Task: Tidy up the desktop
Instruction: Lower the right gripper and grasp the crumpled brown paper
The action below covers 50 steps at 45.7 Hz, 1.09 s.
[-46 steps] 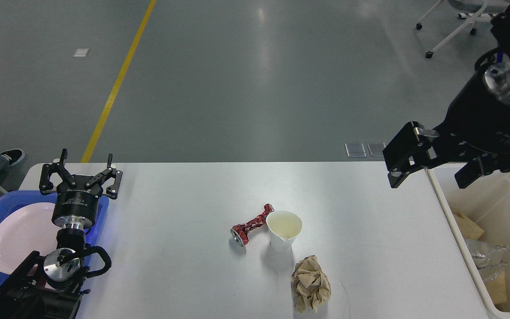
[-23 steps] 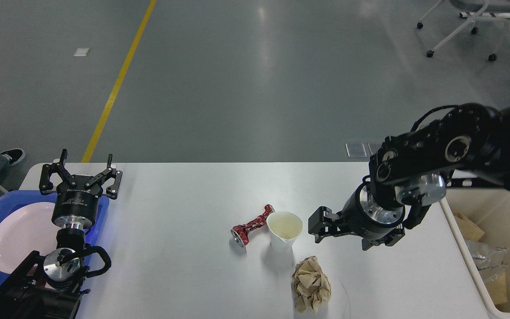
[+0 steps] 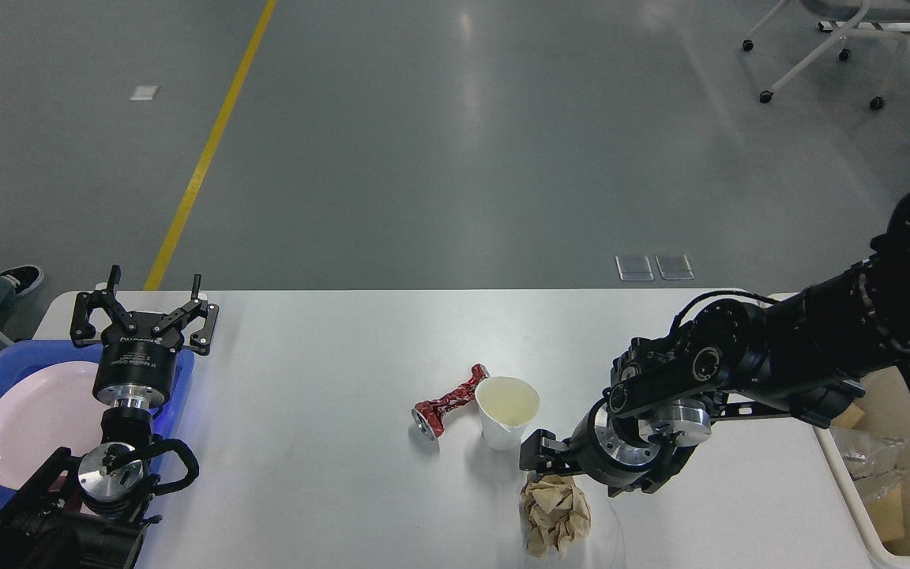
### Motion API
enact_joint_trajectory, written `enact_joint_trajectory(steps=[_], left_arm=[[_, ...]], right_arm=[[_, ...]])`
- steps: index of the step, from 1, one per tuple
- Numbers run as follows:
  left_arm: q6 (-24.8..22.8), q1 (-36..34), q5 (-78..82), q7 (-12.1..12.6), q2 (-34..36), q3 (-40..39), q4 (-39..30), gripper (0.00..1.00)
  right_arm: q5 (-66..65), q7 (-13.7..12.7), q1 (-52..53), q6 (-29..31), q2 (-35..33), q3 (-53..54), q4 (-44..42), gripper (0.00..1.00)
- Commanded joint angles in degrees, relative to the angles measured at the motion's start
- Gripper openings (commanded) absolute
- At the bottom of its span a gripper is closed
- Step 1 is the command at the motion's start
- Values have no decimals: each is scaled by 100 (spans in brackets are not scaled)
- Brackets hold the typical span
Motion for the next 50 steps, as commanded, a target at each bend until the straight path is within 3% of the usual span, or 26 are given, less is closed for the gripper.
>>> enact_joint_trajectory(steps=[1, 42, 47, 50], left_arm=[[0, 0, 1, 0, 0, -1, 0, 96], [0, 0, 1, 0, 0, -1, 0, 96], [0, 0, 1, 0, 0, -1, 0, 96], [0, 0, 1, 0, 0, -1, 0, 96]], right_arm=[[-42, 0, -193, -105, 67, -6, -110, 98], [-420, 0, -1362, -553, 771, -41, -1253, 96], [-447, 0, -1380, -553, 779, -58, -1253, 87], [-482, -9, -1397, -553, 832, -58, -1253, 71]])
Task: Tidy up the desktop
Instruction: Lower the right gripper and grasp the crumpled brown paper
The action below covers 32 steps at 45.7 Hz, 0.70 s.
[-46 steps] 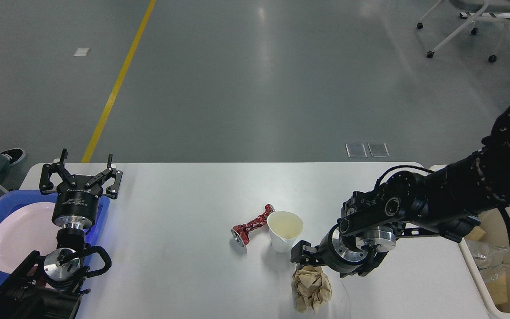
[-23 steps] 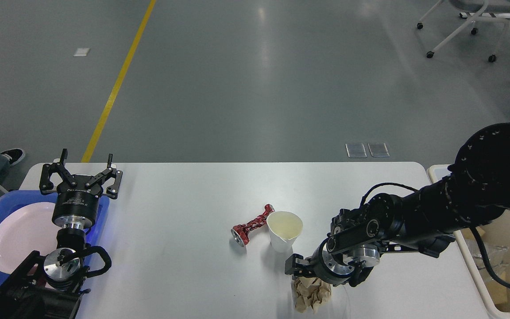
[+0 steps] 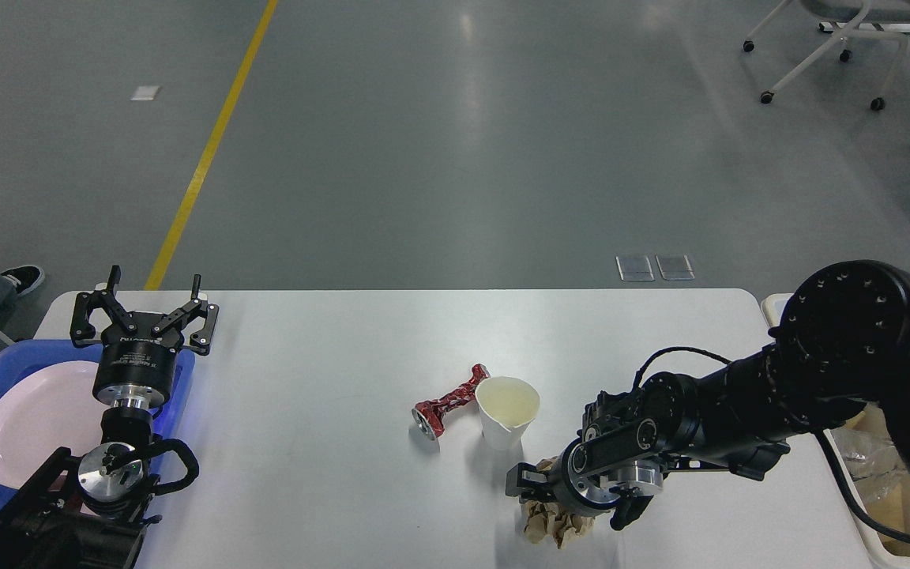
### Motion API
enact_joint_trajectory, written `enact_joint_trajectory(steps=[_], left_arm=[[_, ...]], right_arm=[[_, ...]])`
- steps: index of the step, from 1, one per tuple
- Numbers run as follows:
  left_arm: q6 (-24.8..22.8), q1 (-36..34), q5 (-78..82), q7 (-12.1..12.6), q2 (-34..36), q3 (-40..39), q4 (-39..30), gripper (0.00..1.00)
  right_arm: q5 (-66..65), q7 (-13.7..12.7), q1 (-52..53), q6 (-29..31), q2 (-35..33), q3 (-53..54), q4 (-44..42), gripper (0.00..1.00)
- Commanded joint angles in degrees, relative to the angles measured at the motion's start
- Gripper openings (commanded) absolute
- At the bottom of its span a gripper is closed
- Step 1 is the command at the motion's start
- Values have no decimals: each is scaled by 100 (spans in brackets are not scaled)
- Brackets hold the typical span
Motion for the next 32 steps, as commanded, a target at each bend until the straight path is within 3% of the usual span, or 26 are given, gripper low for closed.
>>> enact_joint_trajectory(steps=[1, 7, 14, 32], left_arm=[[0, 0, 1, 0, 0, -1, 0, 96], [0, 0, 1, 0, 0, -1, 0, 96], [0, 0, 1, 0, 0, -1, 0, 96], [0, 0, 1, 0, 0, -1, 0, 96]], right_arm=[[-69, -9, -44, 0, 85, -8, 1, 66], [28, -9, -71, 0, 121, 1, 10, 27], [352, -35, -62, -9, 121, 10, 19, 0], [731, -53, 237, 0, 59, -60, 212, 0]])
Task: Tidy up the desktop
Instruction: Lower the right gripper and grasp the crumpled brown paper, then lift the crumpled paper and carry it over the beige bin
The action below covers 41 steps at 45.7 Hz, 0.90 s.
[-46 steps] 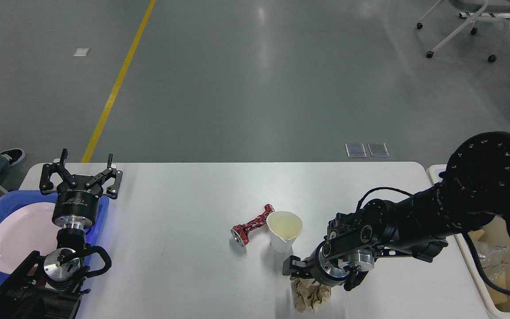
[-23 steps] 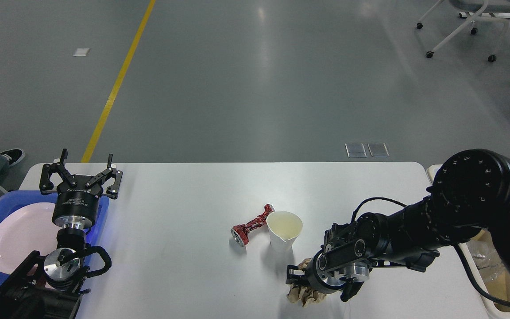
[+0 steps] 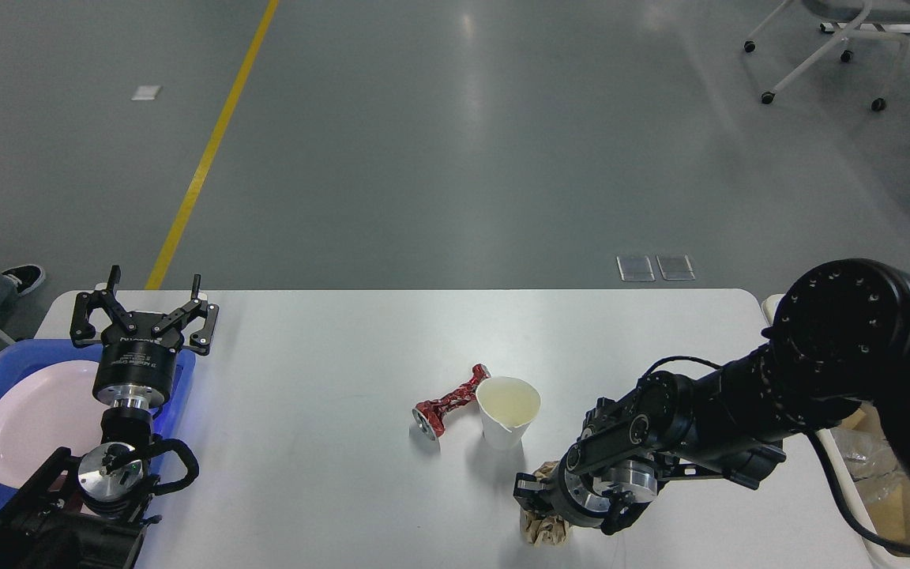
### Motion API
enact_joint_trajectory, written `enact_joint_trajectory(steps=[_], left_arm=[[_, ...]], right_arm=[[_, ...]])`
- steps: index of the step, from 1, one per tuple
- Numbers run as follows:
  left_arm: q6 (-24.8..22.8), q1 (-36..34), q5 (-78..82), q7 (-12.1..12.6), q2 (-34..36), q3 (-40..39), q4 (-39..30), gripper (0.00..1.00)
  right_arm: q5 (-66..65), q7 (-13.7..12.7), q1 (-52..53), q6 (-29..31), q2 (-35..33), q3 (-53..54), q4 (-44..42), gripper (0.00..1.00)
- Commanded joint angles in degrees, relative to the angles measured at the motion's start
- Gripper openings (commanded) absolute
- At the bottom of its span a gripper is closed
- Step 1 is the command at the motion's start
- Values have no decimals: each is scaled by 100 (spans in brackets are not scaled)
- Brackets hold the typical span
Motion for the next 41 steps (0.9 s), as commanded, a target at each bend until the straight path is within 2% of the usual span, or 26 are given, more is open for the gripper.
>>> enact_joint_trajectory(steps=[1, 7, 19, 26, 34, 41], left_arm=[[0, 0, 0, 0, 0, -1, 0, 96], [0, 0, 0, 0, 0, -1, 0, 96], [0, 0, 0, 0, 0, 8, 0, 96], [0, 0, 0, 0, 0, -1, 0, 96], [0, 0, 0, 0, 0, -1, 0, 96], [0, 0, 0, 0, 0, 8, 0, 96]], right_arm=[[10, -7, 121, 29, -23, -10, 76, 0], [27, -7, 200, 143, -84, -10, 129, 0], [142, -7, 1483, 1268, -866, -141, 1113, 0], [142, -16, 2467, 1838, -1358, -396, 1728, 0], [185, 10, 3776, 3157, -1806, -835, 1808, 0], [765, 19, 4945, 3562, -2088, -1362, 1992, 0]])
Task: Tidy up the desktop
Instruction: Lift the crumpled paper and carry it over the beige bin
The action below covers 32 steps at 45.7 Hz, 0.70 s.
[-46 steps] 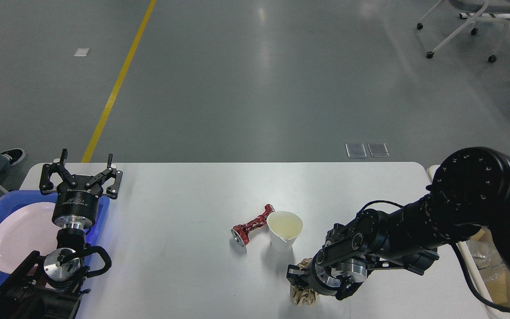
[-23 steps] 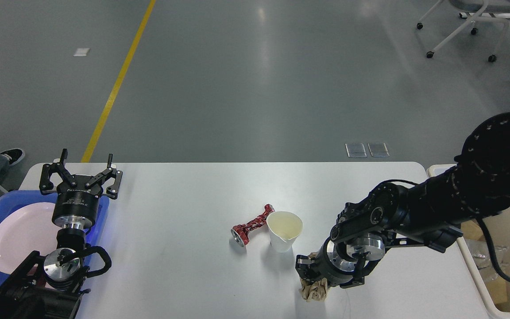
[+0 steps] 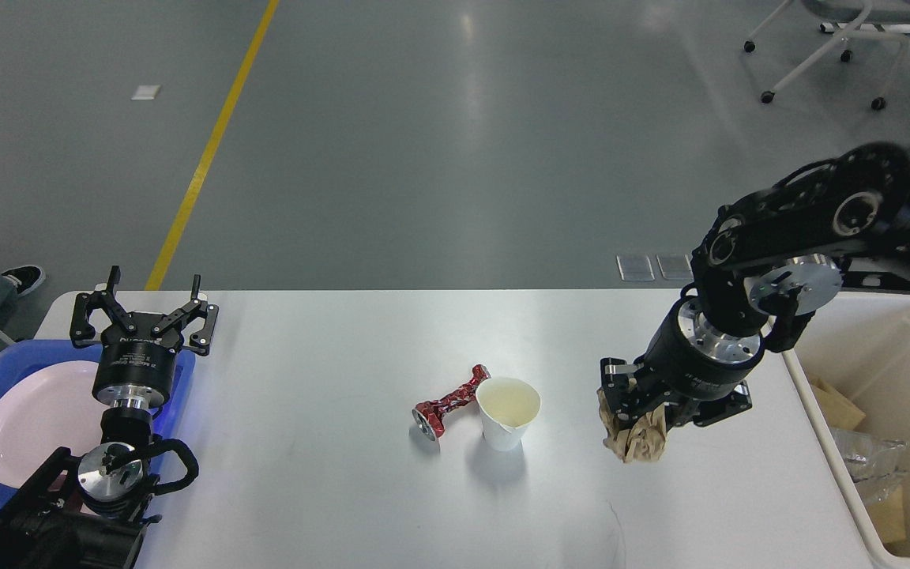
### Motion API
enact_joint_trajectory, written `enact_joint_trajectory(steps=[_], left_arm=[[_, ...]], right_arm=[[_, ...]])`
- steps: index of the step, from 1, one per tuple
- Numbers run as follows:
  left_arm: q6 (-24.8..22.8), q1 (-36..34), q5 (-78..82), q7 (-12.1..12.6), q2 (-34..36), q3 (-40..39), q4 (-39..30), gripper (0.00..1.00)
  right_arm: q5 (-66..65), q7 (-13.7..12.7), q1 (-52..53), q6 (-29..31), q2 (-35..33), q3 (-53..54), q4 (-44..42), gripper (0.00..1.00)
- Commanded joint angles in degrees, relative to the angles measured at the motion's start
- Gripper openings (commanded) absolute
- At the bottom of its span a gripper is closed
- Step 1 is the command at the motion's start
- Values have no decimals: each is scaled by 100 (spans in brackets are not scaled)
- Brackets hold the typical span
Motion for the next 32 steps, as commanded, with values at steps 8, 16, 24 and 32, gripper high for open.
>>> enact_joint_trajectory(steps=[8, 16, 24, 32], left_arm=[[0, 0, 2, 0, 0, -1, 0, 96], [0, 0, 2, 0, 0, 8, 0, 96], [0, 0, 2, 0, 0, 8, 0, 96], [0, 0, 2, 0, 0, -1, 0, 96]], right_arm=[[500, 308, 1978, 404, -233, -1076, 410, 0], [500, 1276, 2647, 501, -23, -1946, 489, 0], [491, 1338, 2683, 501, 224, -2263, 489, 0], [447, 1303, 2647, 510, 207, -2316, 489, 0]])
